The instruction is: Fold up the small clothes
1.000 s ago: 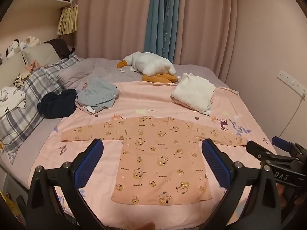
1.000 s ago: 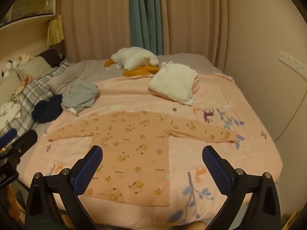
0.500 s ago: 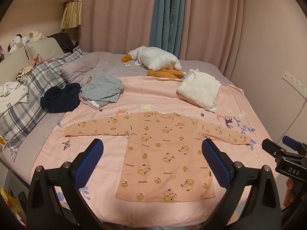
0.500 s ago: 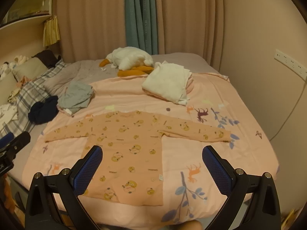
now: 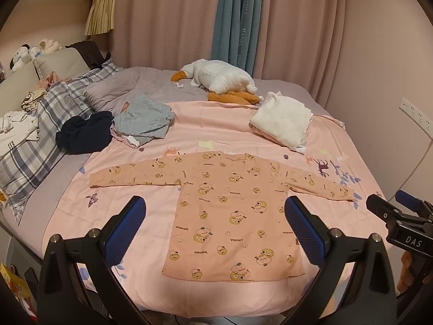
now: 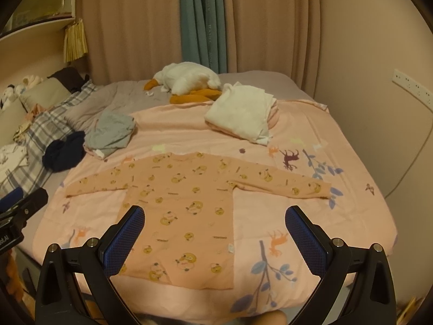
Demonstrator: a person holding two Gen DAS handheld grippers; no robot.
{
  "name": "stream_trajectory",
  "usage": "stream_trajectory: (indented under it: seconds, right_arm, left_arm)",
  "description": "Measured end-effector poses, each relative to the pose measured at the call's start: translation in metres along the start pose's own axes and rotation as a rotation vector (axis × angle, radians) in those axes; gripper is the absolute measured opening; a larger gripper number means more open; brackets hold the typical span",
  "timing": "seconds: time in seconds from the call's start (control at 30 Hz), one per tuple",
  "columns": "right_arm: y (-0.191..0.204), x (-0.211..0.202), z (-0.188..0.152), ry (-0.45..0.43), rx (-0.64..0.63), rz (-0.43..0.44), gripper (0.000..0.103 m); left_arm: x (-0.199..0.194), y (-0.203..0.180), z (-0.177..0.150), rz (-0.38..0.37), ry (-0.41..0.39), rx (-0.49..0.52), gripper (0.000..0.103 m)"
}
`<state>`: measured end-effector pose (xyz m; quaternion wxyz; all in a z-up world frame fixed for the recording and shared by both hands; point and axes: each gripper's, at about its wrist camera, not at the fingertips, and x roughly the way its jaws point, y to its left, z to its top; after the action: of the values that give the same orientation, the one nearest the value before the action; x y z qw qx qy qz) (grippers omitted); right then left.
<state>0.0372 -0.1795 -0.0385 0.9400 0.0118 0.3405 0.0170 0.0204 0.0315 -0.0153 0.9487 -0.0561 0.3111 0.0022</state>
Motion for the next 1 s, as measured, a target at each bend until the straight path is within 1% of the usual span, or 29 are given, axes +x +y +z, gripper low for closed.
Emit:
stream_trajectory:
  seconds: [0.13, 0.23, 0.4, 0.7, 1.0]
  right_arm:
    - [-0.0013, 0.0028, 0.0014, 0.009, 0.008, 0.028, 0.103]
    - [0.0, 0.005, 0.0031, 0.013, 0.008, 0.03, 0.103]
    - [0.0013, 0.0066, 0.0024, 0.014, 0.004, 0.027, 0.103]
    - [0.0013, 0.0089, 0.0027, 0.023, -0.002, 0.06, 0.103]
    - [0.0041, 0.009, 0.0021, 0.024, -0.02, 0.066, 0.103]
  left_arm:
    - [0.0034, 0.0021, -0.0016, -0.002, 0.006, -0.013, 0.102]
    - [0.0062, 0.0037, -0.0012, -0.003, 0.018, -0.003, 0.102]
    - [0.0037, 0.0053, -0.0007, 0.009, -0.007, -0.01, 0.102]
    - [0.0035, 0.0027, 0.0006, 0.009, -0.005, 0.001, 0.102]
    - [0.0, 0.0005, 0.002, 0.013, -0.025, -0.006, 0.102]
